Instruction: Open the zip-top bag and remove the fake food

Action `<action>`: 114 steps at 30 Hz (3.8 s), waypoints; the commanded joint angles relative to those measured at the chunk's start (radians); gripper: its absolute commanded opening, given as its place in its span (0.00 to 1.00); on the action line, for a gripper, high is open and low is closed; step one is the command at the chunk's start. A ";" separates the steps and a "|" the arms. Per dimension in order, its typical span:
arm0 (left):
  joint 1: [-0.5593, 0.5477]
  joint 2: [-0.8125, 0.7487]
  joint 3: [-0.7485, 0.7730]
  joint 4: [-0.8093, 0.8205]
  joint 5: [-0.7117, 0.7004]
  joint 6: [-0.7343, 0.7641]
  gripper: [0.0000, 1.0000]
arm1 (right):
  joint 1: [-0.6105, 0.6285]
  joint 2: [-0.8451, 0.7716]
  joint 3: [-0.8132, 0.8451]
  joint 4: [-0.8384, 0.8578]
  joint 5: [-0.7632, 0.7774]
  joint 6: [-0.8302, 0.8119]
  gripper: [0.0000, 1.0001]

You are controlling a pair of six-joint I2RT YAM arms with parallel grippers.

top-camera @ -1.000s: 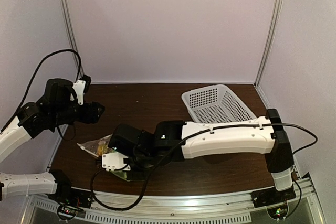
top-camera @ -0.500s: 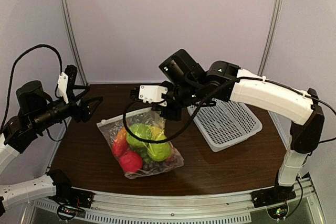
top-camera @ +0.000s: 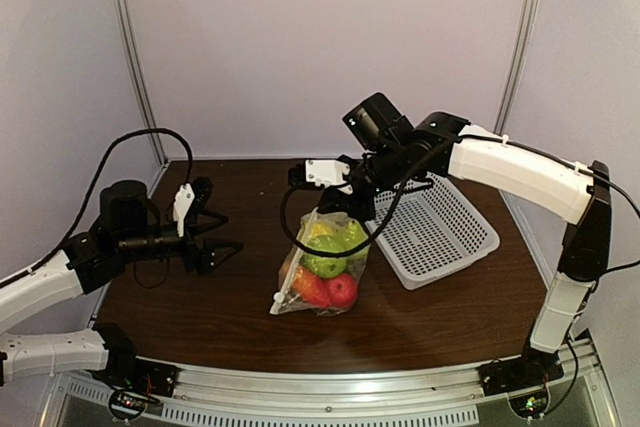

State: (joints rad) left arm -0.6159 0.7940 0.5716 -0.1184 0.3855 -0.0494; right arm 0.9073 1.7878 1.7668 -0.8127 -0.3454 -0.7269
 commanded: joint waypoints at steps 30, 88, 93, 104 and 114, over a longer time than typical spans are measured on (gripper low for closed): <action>-0.343 0.185 -0.102 0.255 -0.180 -0.172 0.36 | -0.122 -0.051 -0.111 0.094 -0.149 0.144 0.00; -0.343 0.207 0.043 0.274 -0.210 -0.025 0.15 | 0.018 0.069 0.128 -0.054 -0.346 0.071 0.00; -0.344 0.166 0.025 0.286 -0.240 -0.018 0.00 | 0.018 0.068 0.137 -0.052 -0.394 0.086 0.02; -0.344 0.177 0.062 0.289 -0.220 0.009 0.00 | 0.034 0.148 0.218 -0.005 -0.546 0.217 0.45; -0.344 0.180 0.083 0.282 -0.229 0.038 0.00 | 0.039 0.211 0.247 -0.004 -0.596 0.270 0.53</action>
State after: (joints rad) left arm -0.9592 0.9764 0.6022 0.0948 0.1669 -0.0410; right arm 0.9405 1.9652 1.9934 -0.8146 -0.8982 -0.4881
